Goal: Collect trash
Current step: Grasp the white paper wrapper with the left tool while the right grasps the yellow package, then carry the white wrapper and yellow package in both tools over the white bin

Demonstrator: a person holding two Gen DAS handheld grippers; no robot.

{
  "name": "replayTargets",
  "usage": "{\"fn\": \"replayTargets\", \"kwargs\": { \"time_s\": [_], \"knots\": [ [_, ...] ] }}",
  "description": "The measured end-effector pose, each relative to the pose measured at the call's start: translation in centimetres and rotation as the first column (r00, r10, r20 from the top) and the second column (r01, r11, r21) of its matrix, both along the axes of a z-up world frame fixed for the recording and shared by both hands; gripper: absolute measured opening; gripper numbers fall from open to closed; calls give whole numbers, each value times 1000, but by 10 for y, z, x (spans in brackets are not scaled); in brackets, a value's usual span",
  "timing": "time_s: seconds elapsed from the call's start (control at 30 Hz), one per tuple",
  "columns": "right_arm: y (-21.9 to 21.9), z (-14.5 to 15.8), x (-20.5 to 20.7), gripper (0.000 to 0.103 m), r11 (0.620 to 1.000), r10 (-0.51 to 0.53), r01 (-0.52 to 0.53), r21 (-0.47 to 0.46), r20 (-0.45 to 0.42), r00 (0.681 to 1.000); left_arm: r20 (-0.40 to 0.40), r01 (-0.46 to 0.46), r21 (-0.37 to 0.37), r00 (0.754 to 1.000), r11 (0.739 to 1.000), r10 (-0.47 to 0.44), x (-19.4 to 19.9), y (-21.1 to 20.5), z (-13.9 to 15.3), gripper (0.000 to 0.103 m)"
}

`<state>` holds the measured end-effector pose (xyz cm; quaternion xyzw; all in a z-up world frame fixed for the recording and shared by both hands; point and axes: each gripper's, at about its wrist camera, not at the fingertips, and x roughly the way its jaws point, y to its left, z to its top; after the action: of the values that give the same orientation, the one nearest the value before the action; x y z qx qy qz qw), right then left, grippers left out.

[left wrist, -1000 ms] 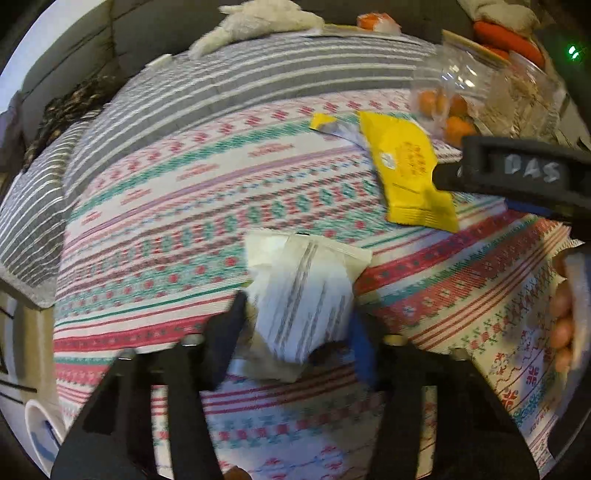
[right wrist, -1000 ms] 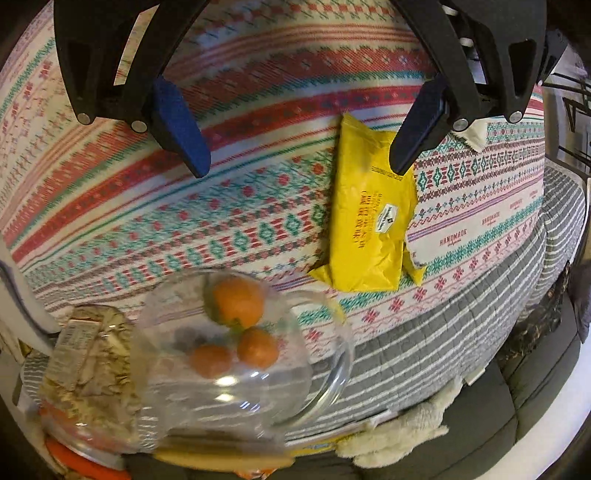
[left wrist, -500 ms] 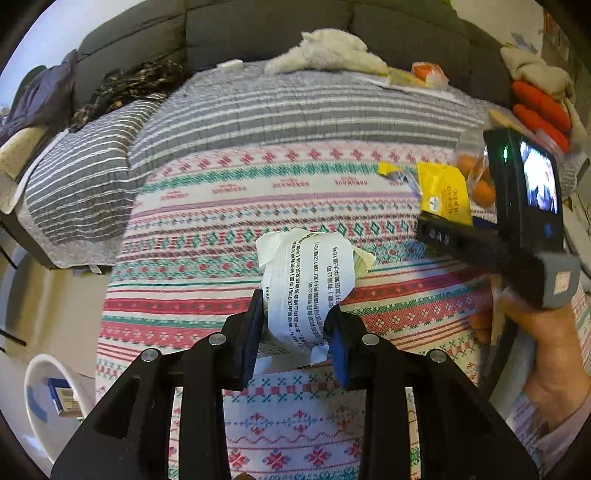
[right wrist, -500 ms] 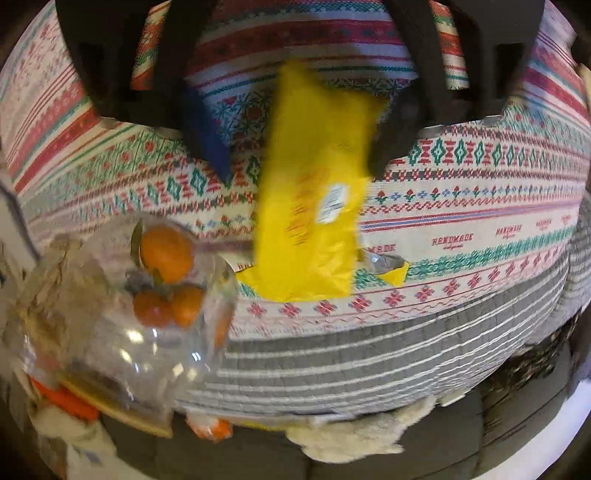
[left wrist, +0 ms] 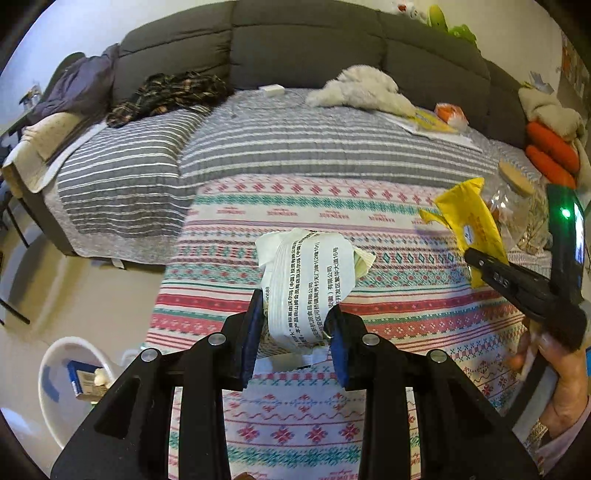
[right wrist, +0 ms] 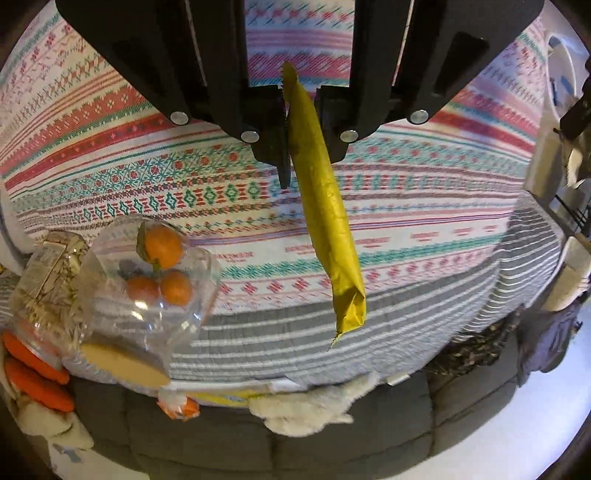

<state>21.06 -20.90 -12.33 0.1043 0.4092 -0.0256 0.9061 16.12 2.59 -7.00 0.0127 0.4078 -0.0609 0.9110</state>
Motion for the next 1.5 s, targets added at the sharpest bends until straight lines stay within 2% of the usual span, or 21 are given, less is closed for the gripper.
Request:
{"fn": "replayTargets", "kwargs": {
  "time_s": [0.3,0.63,0.73,0.93,1.0,1.1,1.13,1.27,1.37,1.5],
  "knots": [
    [50,33,-28,10,995,95,-97,20,80,992,28,-73,-5,997,997,73,-17,45,18,31],
    [128,54,-47,10,966,245,-254,53,131,961,29,-206,47,978,977,205,-39,116,22,31],
    [151,57,-53,10,952,292,-301,51,139,946,12,-264,64,965,962,264,-47,148,20,32],
    [194,63,-65,10,923,370,-381,56,151,917,-35,-366,54,929,929,368,-53,200,18,33],
    [208,65,-69,10,912,397,-408,48,155,905,-61,-394,46,916,918,397,-55,216,14,35],
    [229,67,-74,10,895,434,-445,39,160,887,-113,-411,49,903,910,414,-57,230,3,44],
    [237,68,-76,10,888,448,-458,34,160,880,-127,-411,55,901,910,415,-58,233,0,51],
    [262,68,-80,10,871,477,-489,43,161,864,-135,-419,60,896,906,423,-65,242,-1,61],
    [277,66,-79,10,865,485,-498,59,154,861,-123,-429,47,894,902,431,-71,252,5,62],
    [305,64,-82,10,850,513,-524,52,147,846,-97,-469,10,879,883,467,-80,271,18,64]
  ]
}}
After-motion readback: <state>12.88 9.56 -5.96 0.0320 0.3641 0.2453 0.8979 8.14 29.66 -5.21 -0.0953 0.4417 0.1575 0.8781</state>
